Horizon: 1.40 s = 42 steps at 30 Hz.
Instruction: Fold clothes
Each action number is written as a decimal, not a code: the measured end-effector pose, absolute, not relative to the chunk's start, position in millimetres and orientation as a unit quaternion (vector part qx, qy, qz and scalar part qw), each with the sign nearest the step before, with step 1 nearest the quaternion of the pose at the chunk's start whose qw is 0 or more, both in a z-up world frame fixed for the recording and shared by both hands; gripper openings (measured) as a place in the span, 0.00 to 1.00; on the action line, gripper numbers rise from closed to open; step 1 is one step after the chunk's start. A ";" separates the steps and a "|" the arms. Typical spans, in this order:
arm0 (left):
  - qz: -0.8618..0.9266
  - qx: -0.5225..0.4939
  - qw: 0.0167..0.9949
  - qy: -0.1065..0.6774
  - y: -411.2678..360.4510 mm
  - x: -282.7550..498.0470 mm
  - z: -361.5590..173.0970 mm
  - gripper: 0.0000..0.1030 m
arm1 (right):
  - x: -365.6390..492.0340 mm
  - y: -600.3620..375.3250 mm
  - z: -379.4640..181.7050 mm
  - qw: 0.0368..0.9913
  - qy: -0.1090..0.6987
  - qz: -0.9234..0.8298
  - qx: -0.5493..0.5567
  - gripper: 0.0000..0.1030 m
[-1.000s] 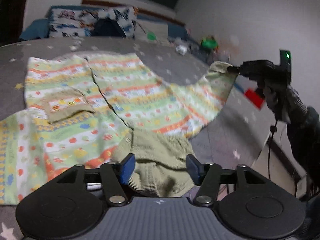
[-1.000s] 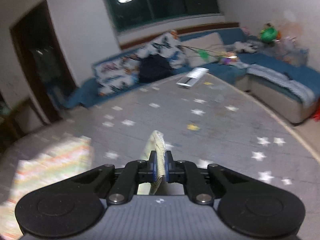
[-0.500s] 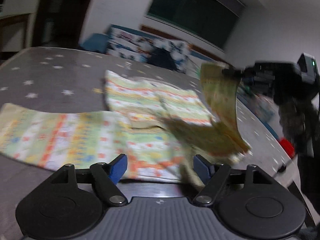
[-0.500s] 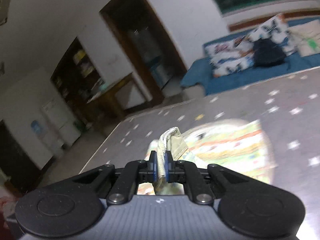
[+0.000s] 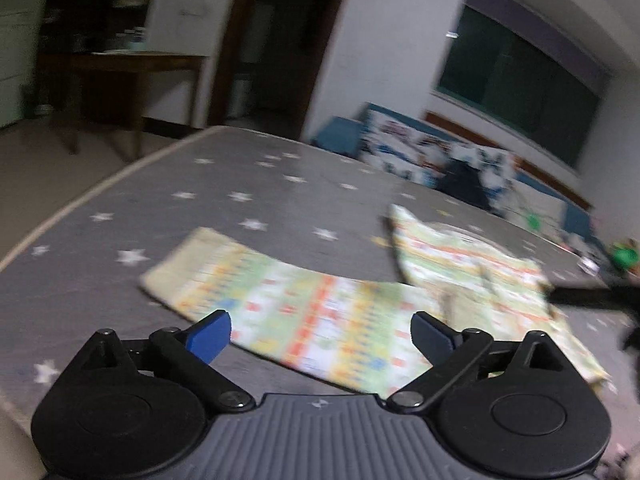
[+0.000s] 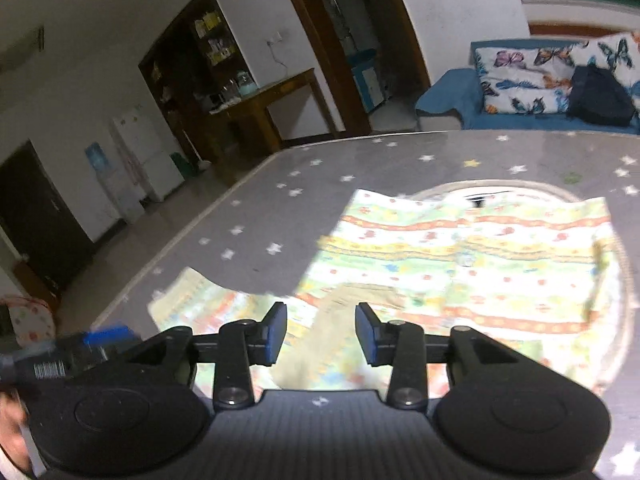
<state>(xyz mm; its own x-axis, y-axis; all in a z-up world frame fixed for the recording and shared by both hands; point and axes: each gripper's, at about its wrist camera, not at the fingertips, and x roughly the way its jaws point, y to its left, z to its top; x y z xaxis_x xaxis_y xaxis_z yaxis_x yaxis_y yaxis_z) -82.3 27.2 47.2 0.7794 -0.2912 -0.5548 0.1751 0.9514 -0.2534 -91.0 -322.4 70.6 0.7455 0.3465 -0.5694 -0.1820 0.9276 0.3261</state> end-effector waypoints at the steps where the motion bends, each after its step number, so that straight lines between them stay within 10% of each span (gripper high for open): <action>1: -0.108 -0.097 0.940 0.308 31.1 -79.0 46.0 0.98 | -95.2 -326.9 69.2 0.927 0.331 0.136 0.117 0.50; 15: 0.000 -0.115 0.936 0.332 60.2 -17.2 28.5 0.93 | -142.2 -382.0 20.9 0.918 0.387 0.042 0.075 0.86; 21: 0.004 -0.146 0.921 0.360 65.2 -1.6 16.1 0.75 | -145.3 -382.5 20.2 0.922 0.377 0.038 0.081 0.87; 28: 0.011 -0.152 0.921 0.359 73.5 -2.0 11.0 0.17 | -148.8 -388.0 19.9 0.924 0.370 0.031 0.094 0.87; 42: -0.165 -0.255 0.904 0.301 35.5 -40.0 49.0 0.10 | -157.8 -399.3 23.1 0.928 0.354 0.015 0.115 0.87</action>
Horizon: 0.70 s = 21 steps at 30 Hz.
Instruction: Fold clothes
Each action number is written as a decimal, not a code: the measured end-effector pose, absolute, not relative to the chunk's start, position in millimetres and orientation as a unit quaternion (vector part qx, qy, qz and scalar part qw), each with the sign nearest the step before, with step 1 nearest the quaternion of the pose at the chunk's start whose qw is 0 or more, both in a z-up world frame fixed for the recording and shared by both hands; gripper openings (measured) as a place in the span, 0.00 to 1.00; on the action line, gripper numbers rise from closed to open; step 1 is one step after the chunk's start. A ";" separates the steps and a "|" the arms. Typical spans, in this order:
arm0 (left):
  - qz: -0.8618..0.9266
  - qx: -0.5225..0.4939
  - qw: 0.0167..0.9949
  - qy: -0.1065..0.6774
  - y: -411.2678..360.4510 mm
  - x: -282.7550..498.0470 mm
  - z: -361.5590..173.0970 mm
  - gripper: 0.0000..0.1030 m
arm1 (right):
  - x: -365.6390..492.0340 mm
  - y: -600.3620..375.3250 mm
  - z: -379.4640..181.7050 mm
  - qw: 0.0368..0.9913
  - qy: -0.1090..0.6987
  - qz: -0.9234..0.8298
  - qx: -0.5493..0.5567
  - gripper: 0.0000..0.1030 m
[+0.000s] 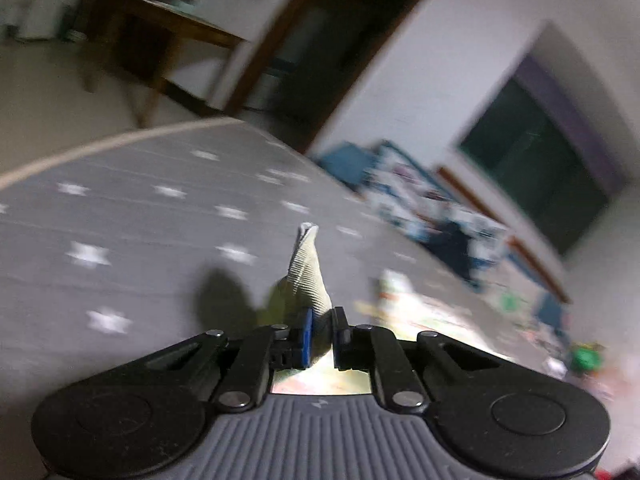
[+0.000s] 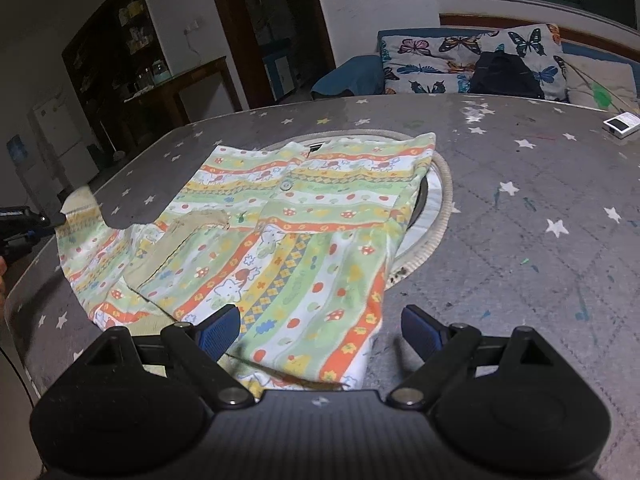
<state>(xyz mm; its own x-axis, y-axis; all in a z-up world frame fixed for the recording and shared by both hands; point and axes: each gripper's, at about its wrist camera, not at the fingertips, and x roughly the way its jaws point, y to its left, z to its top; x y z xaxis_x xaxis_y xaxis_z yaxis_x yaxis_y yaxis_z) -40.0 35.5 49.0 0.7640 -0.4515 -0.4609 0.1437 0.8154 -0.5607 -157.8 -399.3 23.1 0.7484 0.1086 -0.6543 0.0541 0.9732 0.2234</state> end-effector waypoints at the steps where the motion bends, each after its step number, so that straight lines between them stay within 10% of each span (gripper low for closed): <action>1: -0.192 -0.260 0.897 0.302 25.2 -43.9 52.3 0.10 | -157.8 -399.5 23.5 0.928 0.353 0.014 0.116 0.87; 15: -0.451 -0.252 0.771 0.372 -123.4 -72.0 38.9 0.11 | -160.8 -407.1 29.4 0.933 0.340 -0.005 0.120 0.87; 21: -0.470 -0.188 0.773 0.382 -140.6 -86.8 27.6 0.38 | -163.3 -414.4 35.3 0.935 0.333 -0.024 0.120 0.83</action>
<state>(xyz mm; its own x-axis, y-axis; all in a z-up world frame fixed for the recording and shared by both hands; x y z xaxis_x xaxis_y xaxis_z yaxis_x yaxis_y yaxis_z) -86.8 -140.6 27.6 0.2665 -0.8702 -0.4144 0.5822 0.4880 -0.6503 -163.3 -414.4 35.3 0.7775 0.0355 -0.6279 0.1239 0.9702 0.2083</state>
